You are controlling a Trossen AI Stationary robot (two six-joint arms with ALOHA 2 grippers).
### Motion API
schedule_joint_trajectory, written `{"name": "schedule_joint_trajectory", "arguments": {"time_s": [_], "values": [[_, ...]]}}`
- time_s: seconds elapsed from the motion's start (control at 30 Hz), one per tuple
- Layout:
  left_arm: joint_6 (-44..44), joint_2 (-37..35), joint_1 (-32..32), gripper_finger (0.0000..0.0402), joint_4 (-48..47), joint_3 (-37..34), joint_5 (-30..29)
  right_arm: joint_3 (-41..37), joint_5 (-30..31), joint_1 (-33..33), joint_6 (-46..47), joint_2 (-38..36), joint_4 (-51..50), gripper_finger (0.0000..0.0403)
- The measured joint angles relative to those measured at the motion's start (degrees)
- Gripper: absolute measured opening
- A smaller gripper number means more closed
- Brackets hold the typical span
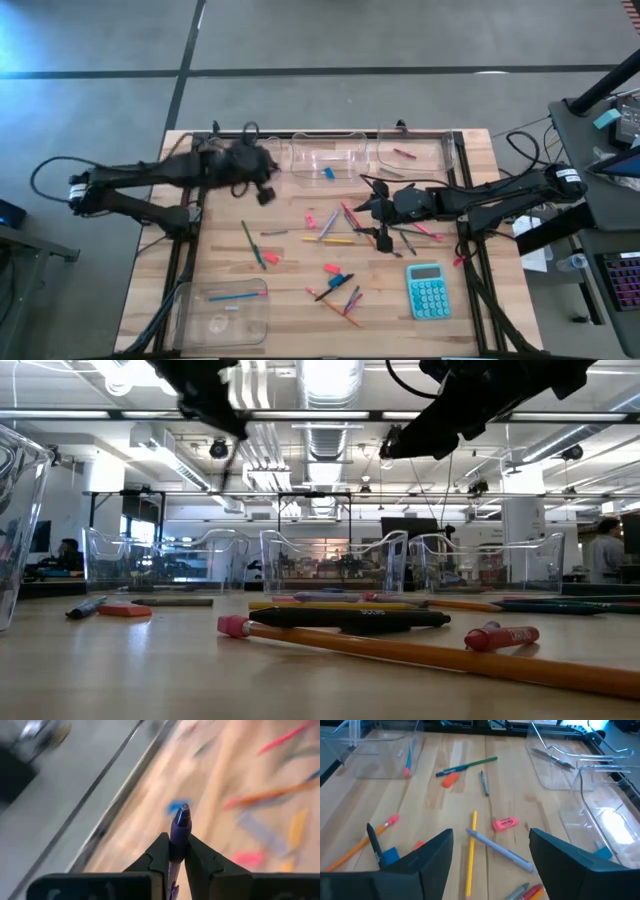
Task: Sort crayons/erasers/pens/pencils in bins
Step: Put the purple ballpen into the top left transparent bin
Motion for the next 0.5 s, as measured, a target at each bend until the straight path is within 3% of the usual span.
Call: {"name": "schedule_joint_trajectory", "arguments": {"time_s": [0.17,0.37,0.5], "values": [[1.3,1.29,9.76,0.0024,-13.04,2.94,-0.63,0.0,0.1,0.0,-0.08,0.17,0.03,0.0241],[7.79,8.99,19.17,0.0024,-19.12,2.98,0.97,-0.02,0.28,0.04,-0.03,0.22,0.0,0.0238],[11.33,15.49,22.23,0.0024,-21.39,2.96,1.09,-0.02,0.3,0.04,-0.01,0.22,-0.04,0.0239]]}}
